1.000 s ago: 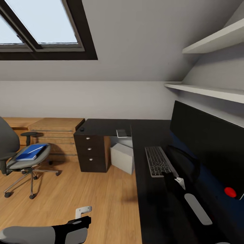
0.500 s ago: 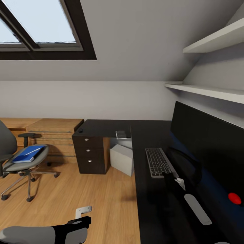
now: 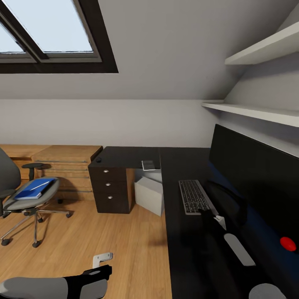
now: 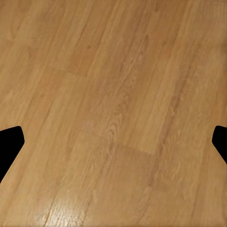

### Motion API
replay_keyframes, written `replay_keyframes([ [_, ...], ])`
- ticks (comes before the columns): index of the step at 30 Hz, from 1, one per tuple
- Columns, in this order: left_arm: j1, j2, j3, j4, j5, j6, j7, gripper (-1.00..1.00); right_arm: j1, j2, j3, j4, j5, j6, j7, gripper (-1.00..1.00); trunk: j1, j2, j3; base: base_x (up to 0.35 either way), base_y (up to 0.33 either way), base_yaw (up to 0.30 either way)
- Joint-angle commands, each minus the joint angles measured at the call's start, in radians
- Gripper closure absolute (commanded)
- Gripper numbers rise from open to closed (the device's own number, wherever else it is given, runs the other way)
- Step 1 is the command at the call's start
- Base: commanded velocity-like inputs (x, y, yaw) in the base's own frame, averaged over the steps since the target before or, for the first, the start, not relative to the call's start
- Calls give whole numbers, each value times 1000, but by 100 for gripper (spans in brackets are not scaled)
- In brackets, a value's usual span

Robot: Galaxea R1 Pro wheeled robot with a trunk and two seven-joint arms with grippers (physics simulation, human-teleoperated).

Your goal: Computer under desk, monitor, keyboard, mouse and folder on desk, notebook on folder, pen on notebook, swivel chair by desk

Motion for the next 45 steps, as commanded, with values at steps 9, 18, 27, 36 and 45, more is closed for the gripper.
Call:
replay_keyframes([
  [9, -2, -3, -9, -9, 7, -7, 1, -100, -40, 8, 11, 18, 62, 2, -70, 100, 0, -1, -1, 0, 0, 0],
  [18, -2, 0, -8, -9, 9, -8, 2, -100, -80, 8, 10, 52, 81, 4, -70, 100, 0, -1, -1, 0, 0, 0],
  [27, -2, 0, 3, -11, 6, -8, 3, -100, -83, 7, 4, 57, 82, 4, -65, 100, 0, -1, -1, 0, 0, 0],
  [36, -2, -4, 18, -12, 6, -8, 2, -100, -83, 5, 3, 55, 82, 6, -63, 100, 0, -1, -1, 0, 0, 0],
  [45, -2, -4, 17, -13, 6, -8, 2, -100, -83, 5, 3, 54, 82, 2, -63, 100, 8, -15, -8, 0, 0, 0],
])
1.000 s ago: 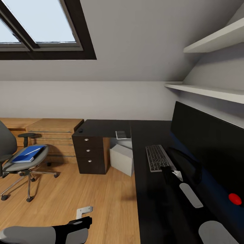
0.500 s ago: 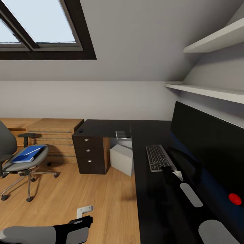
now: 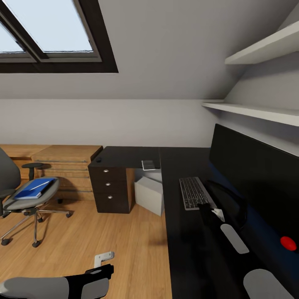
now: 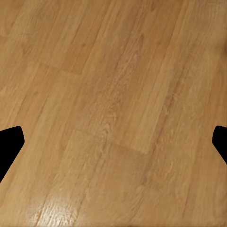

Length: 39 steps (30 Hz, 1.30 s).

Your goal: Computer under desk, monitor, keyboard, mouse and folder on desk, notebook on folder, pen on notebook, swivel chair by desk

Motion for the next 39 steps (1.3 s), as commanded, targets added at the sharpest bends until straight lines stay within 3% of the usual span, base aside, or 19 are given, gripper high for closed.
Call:
replay_keyframes([
  [1, -2, 0, -7, -3, 7, -7, 2, -100, 0, -1, 3, 2, -1, 1, -16, 100, 4, -8, -5, 0, 0, 0],
  [11, -2, -1, -7, -4, 7, -7, 2, -100, 0, -1, 3, 2, -1, 1, -16, 100, 42, -78, -36, 0, 0, 0],
  [39, -2, -1, -8, -5, 6, -7, 2, -100, 0, -2, 1, 2, -1, 0, -16, 100, 42, -78, -36, 0, 0, 0],
])
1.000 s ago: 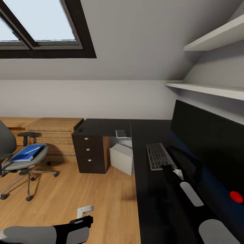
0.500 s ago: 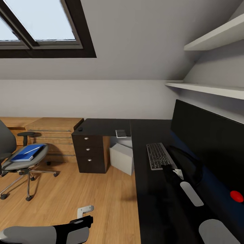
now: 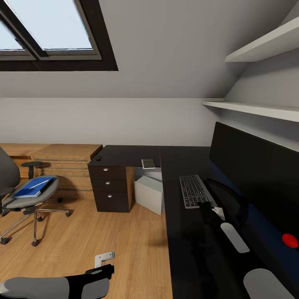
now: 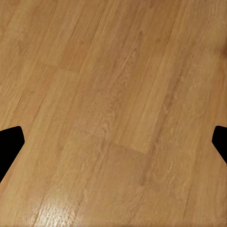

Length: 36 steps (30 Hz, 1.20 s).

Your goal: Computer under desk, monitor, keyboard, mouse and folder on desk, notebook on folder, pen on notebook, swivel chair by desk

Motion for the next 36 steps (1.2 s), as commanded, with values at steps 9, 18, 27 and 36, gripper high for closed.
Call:
replay_keyframes([
  [9, -2, 1, -11, -18, 8, -114, 0, -100, 0, -2, 1, 26, 0, 1, -9, 100, -31, 55, 24, 0, 0, 0],
  [18, -2, 2, -12, -38, 8, -125, 0, -100, 0, -3, 1, 26, 0, 2, -9, 100, -38, 69, 30, 0, 0, 0],
  [27, -2, 2, -12, -38, 8, -125, 0, -100, 0, -6, 2, 26, -1, 2, 46, 100, -38, 69, 30, 0, 0, 0],
  [36, -2, 2, -13, -38, 8, -125, 0, -100, 0, -7, 2, 27, -2, 2, 54, 100, -38, 69, 30, 0, 0, 0],
])
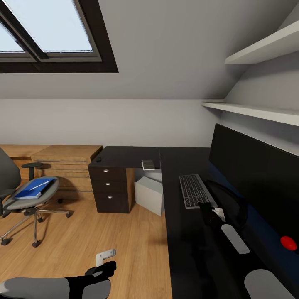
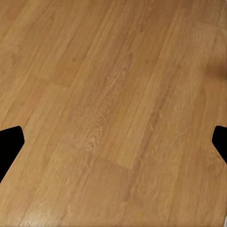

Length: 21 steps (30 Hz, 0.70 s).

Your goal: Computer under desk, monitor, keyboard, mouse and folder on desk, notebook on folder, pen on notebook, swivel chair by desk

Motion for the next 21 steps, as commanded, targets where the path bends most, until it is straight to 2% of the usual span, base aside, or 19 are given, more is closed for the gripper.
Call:
replay_keyframes([
  [1, -2, 0, -6, -3, 6, -6, 2, -100, -1, -1, 3, 0, -8, 0, 2, 100, 0, -1, -1, 0, 0, 0],
  [14, -2, 0, -7, -3, 6, -6, 2, -100, -1, 0, 3, 1, -8, 2, 1, 100, 0, -1, -1, 0, 0, 0],
  [15, -2, 0, -7, -3, 6, -6, 2, -100, -1, 1, 3, 1, -8, 2, 1, -100, 0, -1, -1, 0, 0, 0],
  [21, -2, 0, -7, -4, 6, -6, 2, -100, -1, 1, 2, 0, -8, 2, 1, -100, 0, -1, -1, 0, 0, 0],
])
